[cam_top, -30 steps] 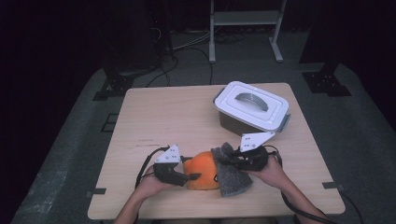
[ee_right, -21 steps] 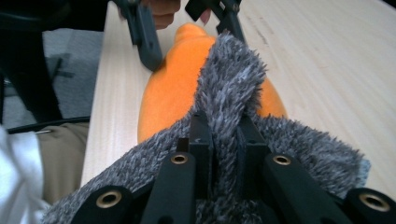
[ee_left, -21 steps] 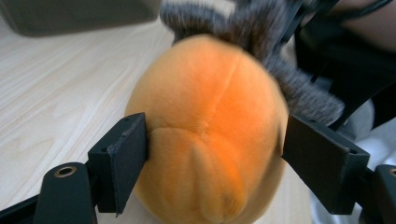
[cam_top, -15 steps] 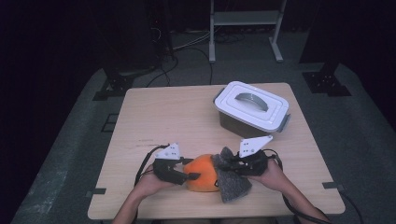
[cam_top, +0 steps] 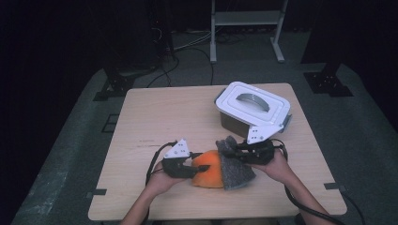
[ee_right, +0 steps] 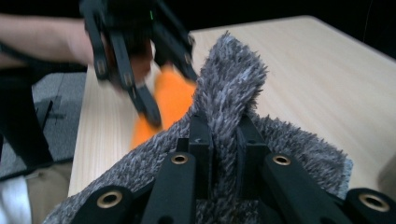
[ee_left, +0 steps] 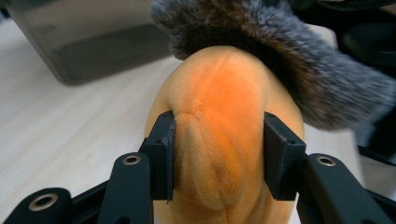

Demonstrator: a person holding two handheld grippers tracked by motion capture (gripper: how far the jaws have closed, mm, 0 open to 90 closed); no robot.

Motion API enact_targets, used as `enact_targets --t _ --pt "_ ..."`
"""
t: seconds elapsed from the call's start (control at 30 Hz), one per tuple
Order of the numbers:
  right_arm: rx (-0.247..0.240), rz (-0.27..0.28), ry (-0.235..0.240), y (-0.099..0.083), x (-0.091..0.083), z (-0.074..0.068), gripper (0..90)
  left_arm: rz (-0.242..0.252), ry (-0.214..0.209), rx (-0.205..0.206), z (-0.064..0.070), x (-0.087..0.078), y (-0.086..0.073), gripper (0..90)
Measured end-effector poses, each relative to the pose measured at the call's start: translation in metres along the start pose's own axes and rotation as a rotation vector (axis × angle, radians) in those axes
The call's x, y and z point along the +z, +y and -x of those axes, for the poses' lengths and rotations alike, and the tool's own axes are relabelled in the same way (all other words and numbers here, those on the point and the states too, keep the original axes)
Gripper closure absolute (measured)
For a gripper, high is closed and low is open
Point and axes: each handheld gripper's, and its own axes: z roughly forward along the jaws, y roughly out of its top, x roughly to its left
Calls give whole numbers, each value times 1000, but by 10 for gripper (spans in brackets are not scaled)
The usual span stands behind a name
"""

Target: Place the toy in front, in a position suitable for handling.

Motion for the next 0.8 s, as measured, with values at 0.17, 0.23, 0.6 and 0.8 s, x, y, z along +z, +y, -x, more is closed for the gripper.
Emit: enact_targets --t 0.17,0.23,0.6,0.8 --pt "3 -50 -8 -1 11 3 791 -1 22 -15 1 1 -4 524" --pt "26 -54 6 -14 13 7 790 -8 10 -20 2 -3 -10 509" --pt "41 -82 21 -42 0 -2 790 -51 -166 -115 -6 -4 -4 182" --pt "38 -72 7 -31 -3 0 792 -51 -88 -85 -4 -7 -7 481"
